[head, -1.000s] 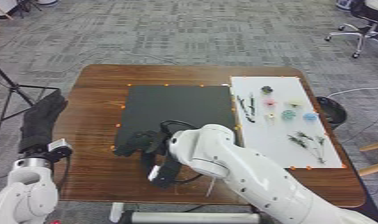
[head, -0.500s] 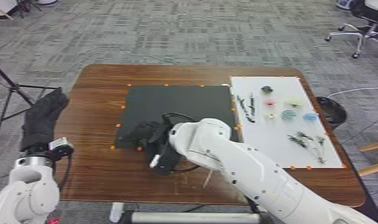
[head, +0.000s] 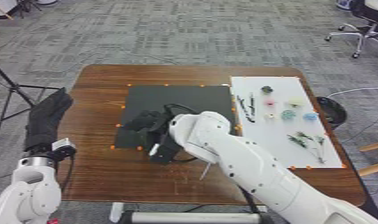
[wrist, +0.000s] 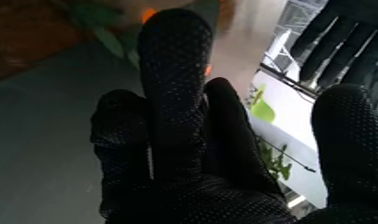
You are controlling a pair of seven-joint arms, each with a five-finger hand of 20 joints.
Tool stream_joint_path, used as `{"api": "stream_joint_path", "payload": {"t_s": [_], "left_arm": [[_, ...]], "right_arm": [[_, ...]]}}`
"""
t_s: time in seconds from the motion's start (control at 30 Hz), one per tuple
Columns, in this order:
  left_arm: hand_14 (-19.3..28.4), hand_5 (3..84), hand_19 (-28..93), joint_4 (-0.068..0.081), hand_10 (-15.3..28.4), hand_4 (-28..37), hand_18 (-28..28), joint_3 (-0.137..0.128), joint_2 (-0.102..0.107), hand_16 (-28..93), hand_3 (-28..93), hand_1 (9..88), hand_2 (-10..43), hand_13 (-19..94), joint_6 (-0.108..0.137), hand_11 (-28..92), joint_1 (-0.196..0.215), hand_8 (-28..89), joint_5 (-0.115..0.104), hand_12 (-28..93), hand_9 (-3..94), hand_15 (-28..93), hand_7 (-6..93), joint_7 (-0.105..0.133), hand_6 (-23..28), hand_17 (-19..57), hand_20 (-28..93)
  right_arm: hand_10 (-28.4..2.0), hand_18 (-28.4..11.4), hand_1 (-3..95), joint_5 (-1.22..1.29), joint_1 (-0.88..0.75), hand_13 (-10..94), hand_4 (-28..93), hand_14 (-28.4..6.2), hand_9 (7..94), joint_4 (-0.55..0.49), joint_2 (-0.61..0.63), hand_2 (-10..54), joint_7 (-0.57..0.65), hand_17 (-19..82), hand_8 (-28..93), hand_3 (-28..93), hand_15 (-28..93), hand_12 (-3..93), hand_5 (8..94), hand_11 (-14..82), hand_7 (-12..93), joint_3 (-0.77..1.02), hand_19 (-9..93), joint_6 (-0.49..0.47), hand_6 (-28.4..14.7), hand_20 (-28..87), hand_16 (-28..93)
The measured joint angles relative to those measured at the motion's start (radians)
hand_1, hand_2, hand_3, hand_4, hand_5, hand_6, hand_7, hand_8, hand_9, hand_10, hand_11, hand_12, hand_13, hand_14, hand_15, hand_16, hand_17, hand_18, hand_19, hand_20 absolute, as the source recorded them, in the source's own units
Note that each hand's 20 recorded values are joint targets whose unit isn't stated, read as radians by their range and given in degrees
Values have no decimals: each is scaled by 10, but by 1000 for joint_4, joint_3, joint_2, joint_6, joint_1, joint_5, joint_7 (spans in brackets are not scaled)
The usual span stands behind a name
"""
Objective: Arrange flowers
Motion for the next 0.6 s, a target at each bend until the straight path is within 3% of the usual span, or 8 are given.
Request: {"api": "stream_joint_path", "payload": {"t_s": [0.37, 0.6], "left_arm": [[136, 412, 28, -21, 120, -283, 99, -2, 1, 23, 736, 181, 73, 332, 5, 127, 10, -74, -2, 97, 385, 101, 105, -1, 17, 16, 139], [136, 412, 27, -30, 122, -283, 99, -16, 1, 23, 737, 179, 72, 332, 7, 126, 27, -74, -3, 96, 386, 99, 106, -2, 16, 16, 139]], "right_arm": [[-144, -203, 226, 148, -31, 874, -91, -87, 428, -287, 191, 101, -4, 503, -60, 539, 441, 49, 486, 43, 19, 63, 893, 26, -98, 407, 290], [-145, -205, 226, 153, -100, 881, -90, -87, 432, -340, 309, 101, 3, 506, -61, 536, 439, 50, 488, 44, 20, 112, 898, 76, -98, 403, 291]]}}
